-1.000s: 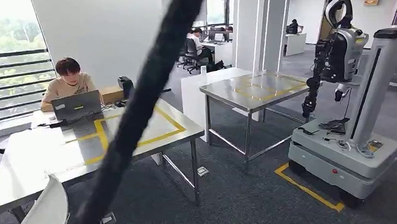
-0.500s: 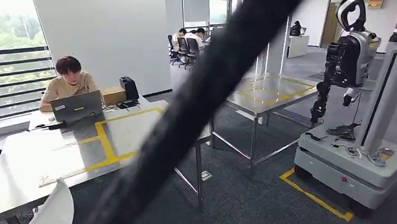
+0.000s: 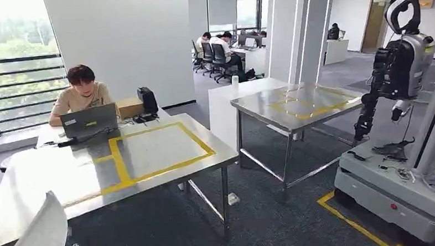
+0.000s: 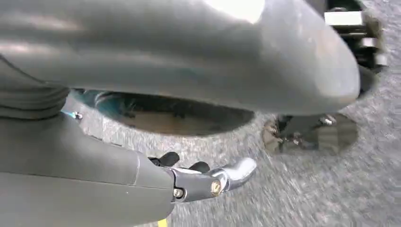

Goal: Take the parts from the cabinet and place them on the table.

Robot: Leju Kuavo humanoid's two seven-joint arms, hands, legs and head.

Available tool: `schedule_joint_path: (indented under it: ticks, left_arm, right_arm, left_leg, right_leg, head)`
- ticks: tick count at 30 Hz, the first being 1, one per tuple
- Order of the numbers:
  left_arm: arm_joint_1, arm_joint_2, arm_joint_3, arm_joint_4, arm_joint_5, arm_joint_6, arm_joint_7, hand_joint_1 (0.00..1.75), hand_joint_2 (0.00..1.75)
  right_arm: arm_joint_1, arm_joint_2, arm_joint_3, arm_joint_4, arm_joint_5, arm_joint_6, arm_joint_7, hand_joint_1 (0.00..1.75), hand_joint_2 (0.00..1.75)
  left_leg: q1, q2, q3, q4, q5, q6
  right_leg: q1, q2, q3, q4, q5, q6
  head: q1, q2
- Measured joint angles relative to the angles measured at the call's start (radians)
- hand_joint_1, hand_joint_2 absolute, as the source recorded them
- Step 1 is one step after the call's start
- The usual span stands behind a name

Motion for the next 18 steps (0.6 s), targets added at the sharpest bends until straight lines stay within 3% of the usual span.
schedule_joint_path:
  ticks: [2,4,5,6,7,8,9,10,11,12,13,14,15,16,17,18]
  left_arm:
    - [0.001,-0.008,0.01,-0.006,-0.003,0.0,-0.009,1.75,1.75]
    - [0.008,-0.017,0.018,-0.011,-0.004,0.0,-0.011,1.75,1.75]
    - [0.015,-0.021,0.024,-0.014,-0.004,0.0,-0.014,1.75,1.75]
    - [0.018,-0.025,0.029,-0.016,-0.004,0.0,-0.018,1.75,1.75]
    - [0.02,-0.03,0.032,-0.018,-0.004,-0.002,-0.02,1.75,1.75]
    - [0.021,-0.034,0.036,-0.022,-0.004,-0.003,-0.021,1.75,1.75]
    - [0.022,-0.038,0.042,-0.026,-0.004,-0.005,-0.026,1.75,1.75]
    - [0.026,-0.044,0.046,-0.034,-0.004,-0.01,-0.029,1.75,1.75]
    - [0.031,-0.049,0.051,-0.036,-0.004,-0.011,-0.034,1.75,1.75]
    - [0.033,-0.056,0.056,-0.039,-0.004,-0.019,-0.042,1.75,1.75]
    - [0.04,-0.062,0.062,-0.047,-0.004,-0.024,-0.048,1.75,1.75]
    - [0.043,-0.069,0.065,-0.053,-0.005,-0.026,-0.053,1.75,1.75]
    - [0.039,-0.076,0.066,-0.059,-0.005,-0.031,-0.058,1.75,1.75]
    - [0.04,-0.085,0.069,-0.065,-0.006,-0.034,-0.062,1.75,1.75]
    - [0.041,-0.091,0.071,-0.069,-0.006,-0.036,-0.067,1.75,1.75]
    - [0.04,-0.1,0.073,-0.072,-0.007,-0.041,-0.073,1.75,1.75]
  right_arm:
    - [-0.005,-0.003,0.002,0.0,0.006,-0.011,0.001,0.0,0.0]
    - [-0.008,-0.002,0.002,0.0,0.008,-0.011,0.003,0.0,0.0]
    - [-0.006,-0.002,0.003,0.0,0.008,-0.01,0.007,0.0,0.0]
    - [-0.004,-0.002,0.003,0.0,0.009,-0.011,0.012,0.0,0.0]
    - [-0.003,-0.002,0.004,0.0,0.012,-0.011,0.015,0.0,0.0]
    - [-0.004,-0.002,0.004,0.0,0.013,-0.011,0.016,0.0,0.0]
    - [-0.005,-0.002,0.004,0.0,0.014,-0.011,0.017,0.0,0.0]
    - [-0.005,-0.001,0.005,0.0,0.014,-0.011,0.018,0.0,0.0]
    - [-0.008,-0.001,0.005,0.0,0.014,-0.011,0.019,0.0,0.0]
    - [-0.009,0.0,0.005,0.0,0.014,-0.011,0.021,0.0,0.0]
    - [-0.011,0.001,0.006,0.0,0.014,-0.01,0.021,0.0,0.0]
    - [-0.01,0.002,0.007,0.0,0.013,-0.01,0.02,0.0,0.0]
    - [-0.011,0.002,0.008,0.0,0.013,-0.011,0.02,0.0,0.0]
    - [-0.011,0.002,0.009,0.0,0.012,-0.01,0.02,0.0,0.0]
    - [-0.013,0.002,0.009,0.0,0.011,-0.01,0.018,0.0,0.0]
    - [-0.015,0.004,0.009,0.0,0.011,-0.01,0.018,0.0,0.0]
  left_leg:
    - [0.002,0.005,-0.041,0.082,-0.003,-0.001]
    - [0.006,0.006,-0.147,0.22,-0.053,-0.014]
    - [0.008,0.007,-0.188,0.257,-0.094,-0.019]
    - [0.009,0.007,-0.208,0.258,-0.115,-0.02]
    - [0.01,0.008,-0.212,0.229,-0.111,-0.021]
    - [0.011,0.01,-0.203,0.176,-0.081,-0.021]
    - [0.013,0.012,-0.186,0.106,-0.027,-0.026]
    - [0.016,0.016,-0.166,0.028,0.056,-0.028]
    - [0.015,0.027,-0.165,-0.005,0.104,-0.024]
    - [0.012,0.029,-0.159,0.003,0.076,-0.012]
    - [0.009,0.025,-0.147,-0.003,0.087,-0.004]
    - [0.012,0.02,-0.145,-0.01,0.088,0.007]
    - [0.014,0.016,-0.117,-0.012,0.087,0.016]
    - [0.015,0.017,-0.109,-0.018,0.08,0.024]
    - [0.015,0.019,-0.1,-0.017,0.075,0.029]
    - [0.014,0.019,-0.094,-0.018,0.067,0.035]
  right_leg:
    - [-0.005,-0.001,0.022,-0.006,-0.01,-0.007]
    - [-0.008,-0.001,0.037,-0.006,-0.028,-0.01]
    - [-0.01,0.0,0.046,-0.006,-0.037,-0.009]
    - [-0.012,0.001,0.057,-0.006,-0.046,-0.007]
    - [-0.014,0.002,0.069,-0.006,-0.057,-0.003]
    - [-0.017,0.003,0.082,-0.006,-0.068,0.0]
    - [-0.02,0.003,0.096,-0.006,-0.078,0.005]
    - [-0.02,0.003,0.102,-0.007,-0.09,0.012]
    - [-0.018,0.004,0.117,0.001,-0.107,0.019]
    - [-0.016,0.005,0.121,-0.007,-0.115,0.028]
    - [-0.016,0.003,0.133,-0.019,-0.121,0.037]
    - [-0.014,0.003,0.14,0.002,-0.099,0.047]
    - [-0.015,0.003,0.139,0.019,-0.092,0.05]
    - [-0.018,0.001,0.124,0.057,-0.089,0.054]
    - [-0.018,0.0,0.092,0.109,-0.093,0.054]
    - [-0.018,0.001,0.045,0.171,-0.114,0.058]
  head:
    - [-0.005,-0.002]
    - [-0.004,-0.002]
    - [-0.003,-0.002]
    - [-0.003,-0.002]
    - [-0.003,-0.002]
    - [-0.003,-0.002]
    - [-0.003,-0.002]
    - [-0.003,-0.002]
    - [-0.003,-0.003]
    - [-0.002,-0.004]
    - [-0.001,-0.006]
    - [0.001,-0.006]
    - [0.002,-0.006]
    - [0.007,-0.006]
    - [0.01,-0.006]
    - [0.011,-0.006]
